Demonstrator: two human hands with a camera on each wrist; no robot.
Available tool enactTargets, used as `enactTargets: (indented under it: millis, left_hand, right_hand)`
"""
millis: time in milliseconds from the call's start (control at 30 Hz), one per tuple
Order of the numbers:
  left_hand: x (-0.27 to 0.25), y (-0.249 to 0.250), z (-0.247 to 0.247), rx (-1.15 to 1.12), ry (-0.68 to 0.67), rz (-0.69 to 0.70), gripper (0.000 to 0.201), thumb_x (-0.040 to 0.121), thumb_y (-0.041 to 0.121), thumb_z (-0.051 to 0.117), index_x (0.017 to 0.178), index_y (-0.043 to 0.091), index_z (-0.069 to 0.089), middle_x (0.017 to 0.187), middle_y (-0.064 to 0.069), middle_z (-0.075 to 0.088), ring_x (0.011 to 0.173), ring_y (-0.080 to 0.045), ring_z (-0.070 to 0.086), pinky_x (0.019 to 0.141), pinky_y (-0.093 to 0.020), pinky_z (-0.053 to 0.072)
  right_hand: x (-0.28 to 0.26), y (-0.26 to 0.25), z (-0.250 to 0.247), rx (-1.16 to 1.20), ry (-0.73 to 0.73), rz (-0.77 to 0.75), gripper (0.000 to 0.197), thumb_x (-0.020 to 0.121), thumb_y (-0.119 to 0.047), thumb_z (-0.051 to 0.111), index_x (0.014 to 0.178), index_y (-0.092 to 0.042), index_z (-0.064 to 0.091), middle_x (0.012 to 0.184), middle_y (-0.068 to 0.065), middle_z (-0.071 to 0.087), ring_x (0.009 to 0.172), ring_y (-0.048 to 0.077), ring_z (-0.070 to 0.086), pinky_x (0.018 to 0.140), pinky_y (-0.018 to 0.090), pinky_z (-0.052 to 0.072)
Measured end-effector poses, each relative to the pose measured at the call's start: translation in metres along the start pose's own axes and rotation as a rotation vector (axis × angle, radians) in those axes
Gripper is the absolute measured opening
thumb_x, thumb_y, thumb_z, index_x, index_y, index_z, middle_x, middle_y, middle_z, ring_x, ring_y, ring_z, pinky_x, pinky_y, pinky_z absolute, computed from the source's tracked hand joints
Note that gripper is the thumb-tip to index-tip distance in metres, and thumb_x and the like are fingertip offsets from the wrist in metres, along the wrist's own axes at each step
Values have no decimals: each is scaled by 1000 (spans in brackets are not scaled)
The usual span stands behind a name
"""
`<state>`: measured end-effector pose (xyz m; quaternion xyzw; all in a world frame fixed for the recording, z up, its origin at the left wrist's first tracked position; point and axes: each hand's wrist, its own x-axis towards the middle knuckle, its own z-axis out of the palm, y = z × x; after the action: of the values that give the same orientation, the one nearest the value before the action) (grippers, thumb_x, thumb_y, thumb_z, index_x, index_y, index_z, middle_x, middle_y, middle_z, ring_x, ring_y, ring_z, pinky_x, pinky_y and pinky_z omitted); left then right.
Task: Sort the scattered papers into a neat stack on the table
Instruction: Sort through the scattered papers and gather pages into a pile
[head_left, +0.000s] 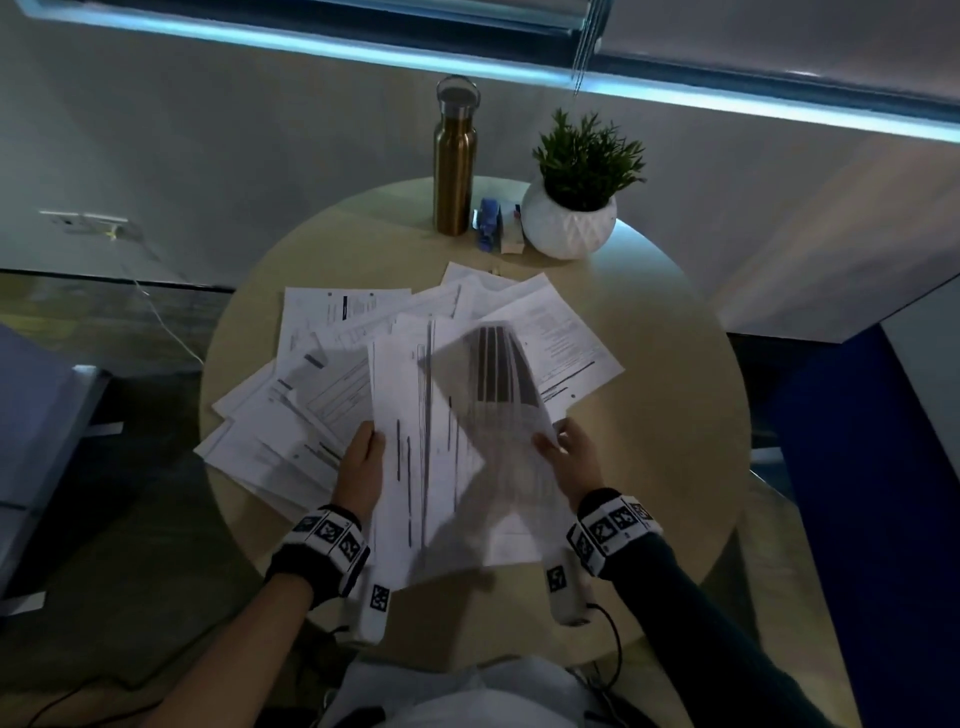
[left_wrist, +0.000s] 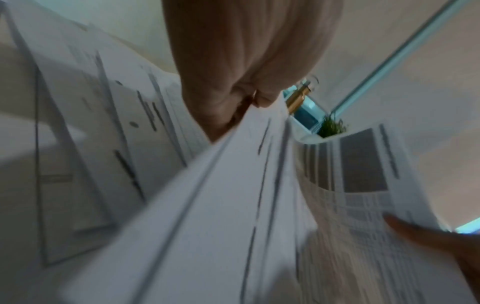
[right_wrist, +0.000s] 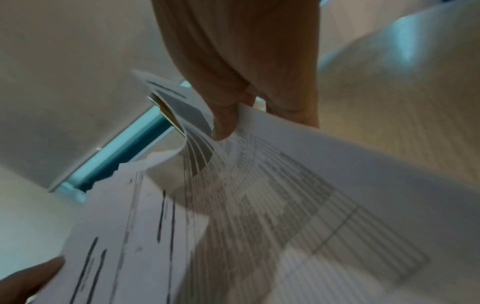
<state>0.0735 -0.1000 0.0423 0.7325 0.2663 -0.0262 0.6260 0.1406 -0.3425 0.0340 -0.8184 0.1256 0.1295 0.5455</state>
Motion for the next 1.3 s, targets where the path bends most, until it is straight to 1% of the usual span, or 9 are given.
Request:
enactTargets:
  millis: [67, 200, 400, 567, 633, 733, 833, 1067, 1300]
  left_hand:
    - [-3, -4, 10, 11, -61, -139, 21, 100, 24, 33, 117, 19, 44, 117, 5, 44, 120, -9, 35, 91, -15, 25]
    - [-5, -10, 21, 30, -130, -243, 72, 93, 26, 53, 147, 7, 9, 149, -7, 26, 141, -22, 24, 108, -25, 21]
    - [-4, -23, 26, 277, -28, 55, 48, 87, -3, 53, 132, 6, 39, 122, -12, 57, 113, -27, 56, 93, -26, 38]
    - [-14, -16, 14, 120, 49, 129, 39, 88, 1, 55, 121, 20, 48, 110, 5, 59, 94, 10, 57, 87, -10, 44]
    - [-16, -17, 8, 26, 14, 62, 42, 90, 10, 56, 130, 21, 45, 124, 2, 57, 111, 1, 55, 100, -26, 42]
    - [-19, -9, 9, -57, 6, -10, 62, 91, 35, 54, 145, 22, 27, 151, 4, 32, 136, -13, 34, 114, -35, 26]
    - [-18, -14, 9, -62, 45, -105, 77, 91, 28, 56, 149, 19, 6, 147, 16, 11, 136, -3, 14, 111, -24, 10]
    - [-30, -33, -27, -196, 289, -206, 58, 91, 11, 54, 142, 24, 31, 129, 3, 43, 117, -18, 40, 102, -42, 33]
    - [-43, -58, -46, -259, 406, -431, 53, 92, 40, 48, 140, 17, 37, 142, -5, 43, 129, -29, 42, 112, -45, 28]
  right_hand:
    - [4, 11, 4, -60, -78, 77, 22, 87, -17, 63, 74, -15, 46, 79, 11, 58, 72, 25, 53, 55, 29, 42]
    - [12, 24, 8, -256, -91, 106, 10, 91, -16, 55, 84, -10, 51, 78, 6, 54, 75, 22, 50, 50, 20, 36]
    - [12, 29, 20, -400, -119, 197, 36, 89, -37, 56, 116, -13, 57, 124, 17, 39, 114, 37, 44, 100, 41, 38]
    - [7, 22, 11, 90, -71, 142, 74, 72, -15, 79, 129, -14, 32, 122, 12, 46, 107, 30, 52, 93, 46, 50]
    - [1, 15, 10, 303, -175, 170, 84, 67, -16, 82, 132, -11, 28, 117, 6, 52, 104, 27, 58, 86, 38, 55]
    - [-9, -3, 13, 301, -318, 83, 60, 60, -42, 82, 106, -9, 60, 99, 10, 70, 90, 26, 68, 73, 31, 59]
    - [-14, -17, 27, 273, -309, 4, 19, 87, -27, 62, 98, -11, 62, 90, 6, 68, 80, 19, 67, 69, 28, 59]
    - [61, -45, 26, -166, -409, -281, 15, 98, -13, 43, 99, -6, 56, 86, 8, 65, 73, 20, 60, 63, 16, 46]
    - [132, -24, 46, -805, -348, -375, 51, 83, -8, 56, 131, -17, 41, 138, 7, 38, 124, 29, 38, 98, 44, 33]
